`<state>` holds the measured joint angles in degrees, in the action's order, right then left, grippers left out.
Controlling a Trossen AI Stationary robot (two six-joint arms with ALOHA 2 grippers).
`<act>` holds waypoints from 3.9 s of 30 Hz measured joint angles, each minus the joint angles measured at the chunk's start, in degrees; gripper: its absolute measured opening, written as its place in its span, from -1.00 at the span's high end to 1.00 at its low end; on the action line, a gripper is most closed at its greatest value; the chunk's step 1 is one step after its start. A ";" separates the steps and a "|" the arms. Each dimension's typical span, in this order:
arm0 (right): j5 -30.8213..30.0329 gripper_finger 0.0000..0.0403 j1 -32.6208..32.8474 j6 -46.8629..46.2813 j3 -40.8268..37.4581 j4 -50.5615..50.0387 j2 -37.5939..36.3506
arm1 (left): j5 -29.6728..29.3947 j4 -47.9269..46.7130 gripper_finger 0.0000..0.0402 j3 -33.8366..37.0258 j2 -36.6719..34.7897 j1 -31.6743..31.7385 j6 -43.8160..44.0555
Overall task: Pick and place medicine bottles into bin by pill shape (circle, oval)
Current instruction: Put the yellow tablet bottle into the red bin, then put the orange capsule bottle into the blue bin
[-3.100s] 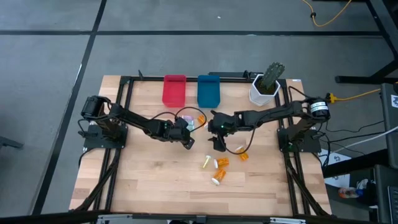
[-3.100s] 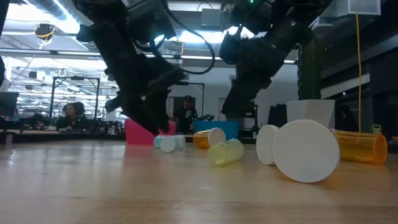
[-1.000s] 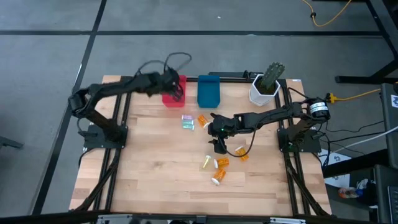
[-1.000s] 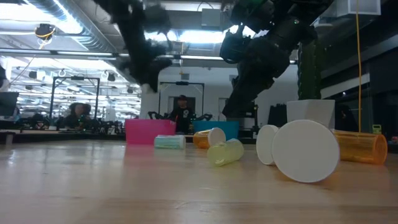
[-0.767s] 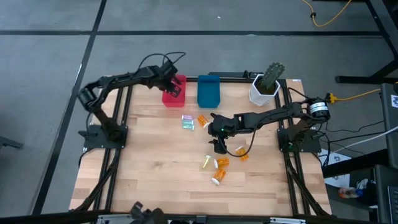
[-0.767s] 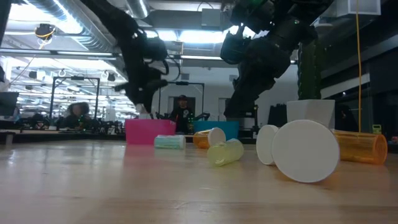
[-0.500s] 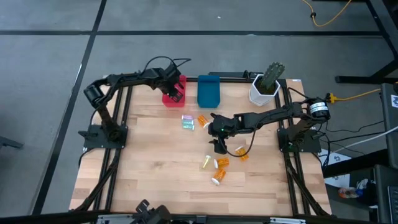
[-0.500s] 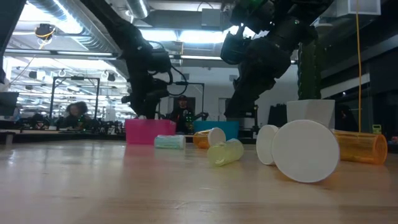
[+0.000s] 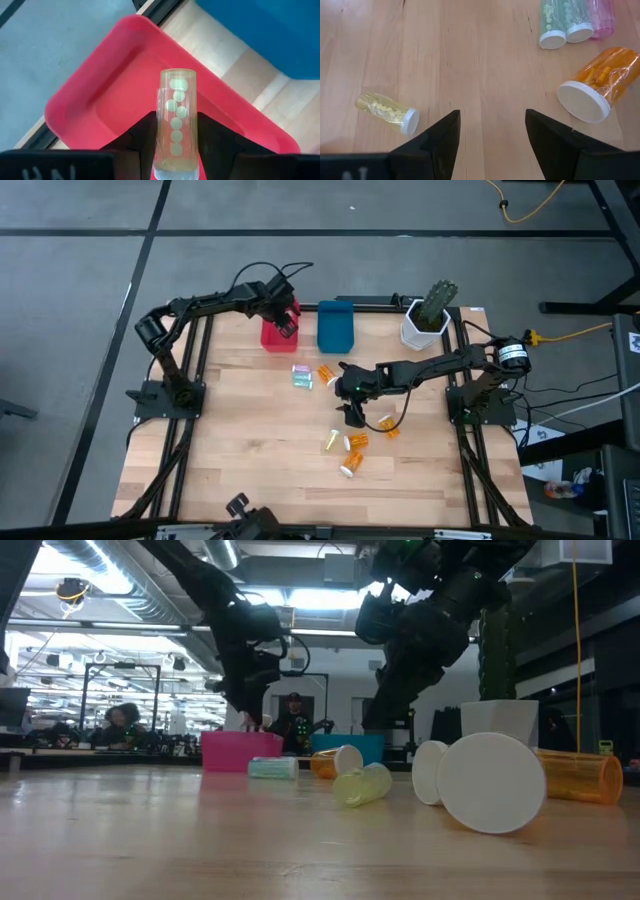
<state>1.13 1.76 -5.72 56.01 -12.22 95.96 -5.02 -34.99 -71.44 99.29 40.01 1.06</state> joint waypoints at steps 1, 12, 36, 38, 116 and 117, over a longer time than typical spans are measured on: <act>0.00 -0.12 0.00 0.00 0.00 -0.04 0.00 | -0.01 0.08 0.38 -0.03 0.00 -0.18 -0.51; -0.02 -0.12 0.00 0.13 0.00 -0.53 0.00 | -6.03 -0.85 0.29 -0.09 0.00 -1.88 -1.12; -0.04 -0.12 2.31 -2.89 0.02 -8.80 -8.91 | -3.02 -50.17 -0.02 -14.94 -1.47 -7.42 13.44; -0.04 -0.12 3.11 -2.86 0.04 -9.60 -11.15 | -5.29 -53.51 -0.02 -14.94 -3.23 -8.83 13.45; -13.04 -0.12 16.39 -35.71 0.00 -37.29 -18.58 | 6.23 36.30 -0.03 70.97 -85.44 -28.44 10.57; -13.05 -0.12 17.20 -37.82 0.00 -38.33 -18.58 | 6.21 36.08 -0.03 70.97 -85.44 -28.44 10.60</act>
<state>-11.92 18.96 -43.53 56.01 -50.55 77.38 1.19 1.09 -0.47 13.85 11.57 11.66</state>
